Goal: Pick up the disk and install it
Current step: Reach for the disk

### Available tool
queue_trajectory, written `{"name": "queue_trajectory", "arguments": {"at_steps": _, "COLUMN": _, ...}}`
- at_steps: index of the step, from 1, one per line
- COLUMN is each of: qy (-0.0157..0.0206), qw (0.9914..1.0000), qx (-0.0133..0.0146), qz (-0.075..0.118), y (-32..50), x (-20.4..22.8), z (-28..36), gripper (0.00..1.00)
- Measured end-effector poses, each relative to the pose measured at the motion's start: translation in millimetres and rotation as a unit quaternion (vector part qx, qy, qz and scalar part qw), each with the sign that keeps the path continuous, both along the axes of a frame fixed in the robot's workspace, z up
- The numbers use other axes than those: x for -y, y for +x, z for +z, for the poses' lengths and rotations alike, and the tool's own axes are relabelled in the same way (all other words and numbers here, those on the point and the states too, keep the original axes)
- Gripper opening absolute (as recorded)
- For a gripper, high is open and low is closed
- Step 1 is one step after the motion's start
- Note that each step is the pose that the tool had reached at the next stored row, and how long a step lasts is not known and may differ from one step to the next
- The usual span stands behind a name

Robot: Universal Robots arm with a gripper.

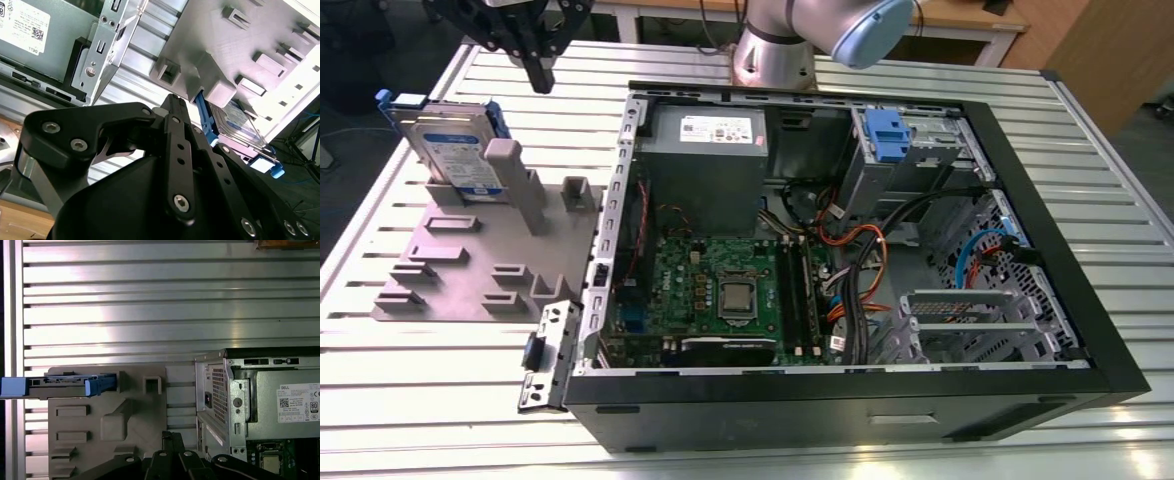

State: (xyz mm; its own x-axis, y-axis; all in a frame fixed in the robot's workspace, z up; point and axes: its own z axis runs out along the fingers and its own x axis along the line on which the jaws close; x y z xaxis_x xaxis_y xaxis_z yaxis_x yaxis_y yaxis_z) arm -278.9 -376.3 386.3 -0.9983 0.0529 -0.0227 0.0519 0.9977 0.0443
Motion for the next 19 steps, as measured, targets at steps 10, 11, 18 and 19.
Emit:
{"name": "queue_trajectory", "arguments": {"at_steps": 10, "qy": 0.0000, "qw": 1.00000, "qx": -0.0001, "qz": 0.000, "y": -1.0, "x": 0.0, "z": 0.0, "gripper": 0.11}}
{"name": "queue_trajectory", "arguments": {"at_steps": 11, "qy": 0.0000, "qw": 1.00000, "qx": 0.0000, "qz": 0.000, "y": -2.2, "x": 0.0, "z": 0.0, "gripper": 0.11}}
{"name": "queue_trajectory", "arguments": {"at_steps": 18, "qy": 0.0000, "qw": 1.00000, "qx": 0.0000, "qz": 0.000, "y": -12.5, "x": -3.0, "z": -0.5, "gripper": 0.11}}
{"name": "queue_trajectory", "arguments": {"at_steps": 19, "qy": 0.0000, "qw": 1.00000, "qx": 0.0000, "qz": 0.000, "y": -13.8, "x": -4.2, "z": -0.7, "gripper": 0.11}}
